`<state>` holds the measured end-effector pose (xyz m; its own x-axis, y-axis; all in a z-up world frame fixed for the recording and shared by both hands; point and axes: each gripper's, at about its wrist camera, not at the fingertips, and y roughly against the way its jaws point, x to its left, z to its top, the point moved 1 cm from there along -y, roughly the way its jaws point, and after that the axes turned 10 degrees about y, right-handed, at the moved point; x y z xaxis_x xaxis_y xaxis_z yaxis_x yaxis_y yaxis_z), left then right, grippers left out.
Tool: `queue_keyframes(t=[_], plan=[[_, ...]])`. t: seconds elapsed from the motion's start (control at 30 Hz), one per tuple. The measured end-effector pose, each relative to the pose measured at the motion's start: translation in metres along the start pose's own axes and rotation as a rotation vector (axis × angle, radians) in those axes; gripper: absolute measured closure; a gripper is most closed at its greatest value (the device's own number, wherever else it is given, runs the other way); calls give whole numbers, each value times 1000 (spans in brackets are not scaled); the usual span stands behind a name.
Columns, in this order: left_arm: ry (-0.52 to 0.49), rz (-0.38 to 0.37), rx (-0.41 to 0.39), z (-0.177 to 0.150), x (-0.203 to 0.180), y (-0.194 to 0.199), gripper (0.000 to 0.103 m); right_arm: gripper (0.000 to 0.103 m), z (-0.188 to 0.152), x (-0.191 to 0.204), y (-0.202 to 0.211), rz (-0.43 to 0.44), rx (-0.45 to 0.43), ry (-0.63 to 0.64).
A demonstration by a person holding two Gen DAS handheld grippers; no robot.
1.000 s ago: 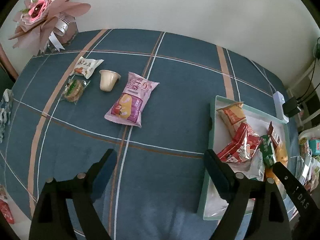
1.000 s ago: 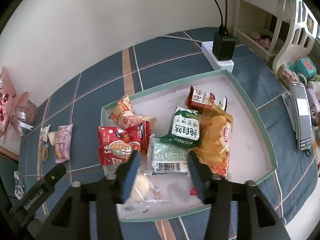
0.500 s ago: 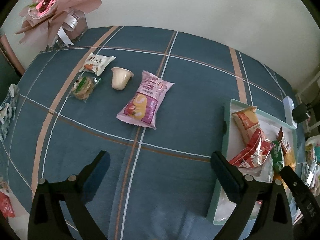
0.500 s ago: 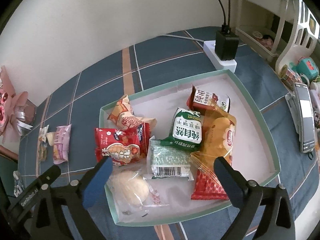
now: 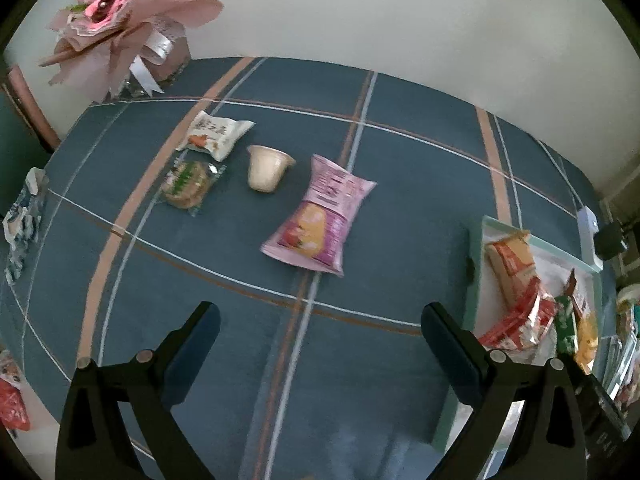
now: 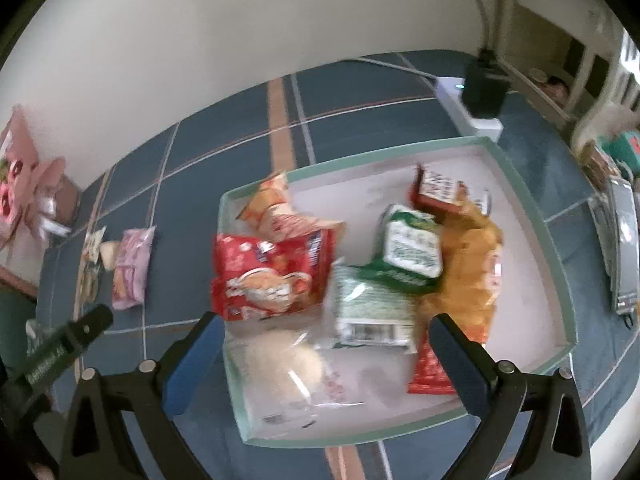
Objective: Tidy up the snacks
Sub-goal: 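Move both tools back toward the remaining snacks on the table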
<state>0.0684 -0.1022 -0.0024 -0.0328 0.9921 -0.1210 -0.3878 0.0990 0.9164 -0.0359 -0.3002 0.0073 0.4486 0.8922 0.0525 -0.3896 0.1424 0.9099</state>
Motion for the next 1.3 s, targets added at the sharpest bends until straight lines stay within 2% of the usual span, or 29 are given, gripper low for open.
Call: queue_keyframes(t=[0.3, 0.6, 0.97, 1.3], plan=[[73, 78, -49, 23, 42, 3, 3, 0, -1, 49, -4, 28, -3, 129], [80, 191, -99, 39, 79, 2, 3, 0, -1, 83, -9, 35, -23, 206], [81, 177, -102, 54, 102, 0, 3, 0, 2, 122, -14, 79, -46, 242], [118, 154, -64, 68, 128, -16, 3, 0, 12, 150, -27, 112, -41, 252]])
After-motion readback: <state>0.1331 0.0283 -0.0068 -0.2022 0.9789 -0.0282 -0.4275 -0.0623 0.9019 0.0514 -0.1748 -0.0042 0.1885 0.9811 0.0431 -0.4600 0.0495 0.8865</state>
